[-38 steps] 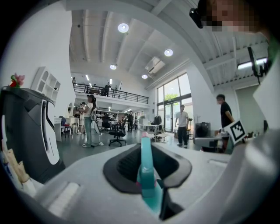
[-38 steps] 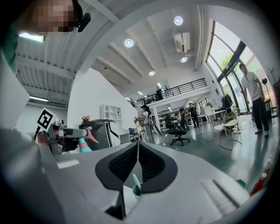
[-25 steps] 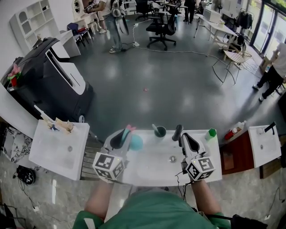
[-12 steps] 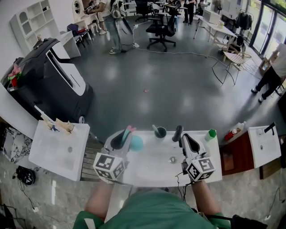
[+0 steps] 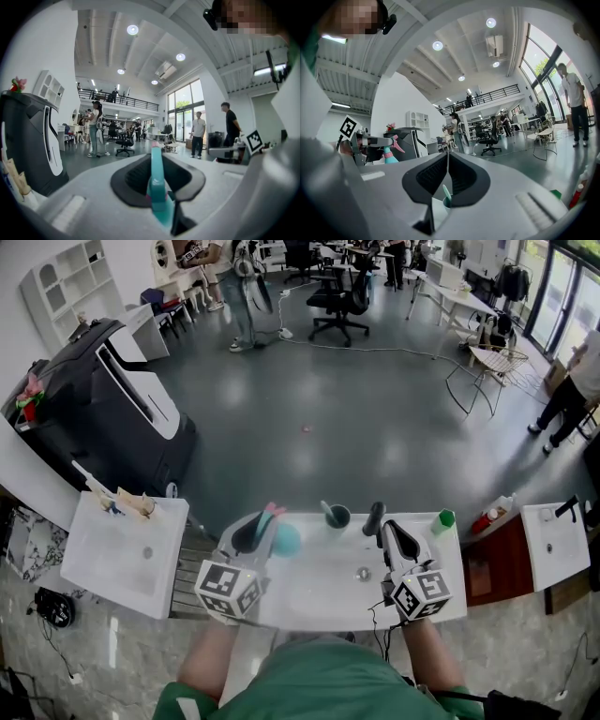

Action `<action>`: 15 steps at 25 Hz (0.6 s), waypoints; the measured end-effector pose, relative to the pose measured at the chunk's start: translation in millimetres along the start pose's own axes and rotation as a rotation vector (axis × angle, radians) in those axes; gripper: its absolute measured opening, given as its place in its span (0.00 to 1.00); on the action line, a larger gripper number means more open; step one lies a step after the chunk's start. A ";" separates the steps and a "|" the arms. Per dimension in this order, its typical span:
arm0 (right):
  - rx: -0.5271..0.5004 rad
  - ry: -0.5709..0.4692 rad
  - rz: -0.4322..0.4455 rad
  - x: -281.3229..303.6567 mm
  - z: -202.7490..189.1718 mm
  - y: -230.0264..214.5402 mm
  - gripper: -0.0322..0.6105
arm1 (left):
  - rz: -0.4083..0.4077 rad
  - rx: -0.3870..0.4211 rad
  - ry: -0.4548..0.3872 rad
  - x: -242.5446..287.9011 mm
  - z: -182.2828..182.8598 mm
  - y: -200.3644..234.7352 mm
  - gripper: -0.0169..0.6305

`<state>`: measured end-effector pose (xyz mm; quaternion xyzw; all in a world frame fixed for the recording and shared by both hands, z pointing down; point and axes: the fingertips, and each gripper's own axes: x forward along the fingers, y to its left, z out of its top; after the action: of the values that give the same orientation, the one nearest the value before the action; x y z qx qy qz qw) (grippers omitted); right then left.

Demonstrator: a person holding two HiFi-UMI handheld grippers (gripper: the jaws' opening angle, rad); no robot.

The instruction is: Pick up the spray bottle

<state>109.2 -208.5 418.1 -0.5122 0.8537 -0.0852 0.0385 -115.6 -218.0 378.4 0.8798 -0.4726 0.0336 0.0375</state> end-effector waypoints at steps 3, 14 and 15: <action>-0.003 0.003 0.000 2.1 -0.5 1.5 0.07 | -0.002 -0.002 0.000 0.7 -0.4 2.2 0.12; -0.003 0.004 0.000 0.7 -0.7 2.5 0.07 | -0.004 -0.002 -0.001 0.3 0.5 2.1 0.12; -0.003 0.004 0.001 0.8 -0.8 2.7 0.07 | -0.004 -0.003 -0.001 0.1 0.4 2.1 0.12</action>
<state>106.4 -208.0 418.4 -0.5118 0.8542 -0.0848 0.0357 -117.3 -219.3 378.1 0.8807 -0.4710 0.0323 0.0385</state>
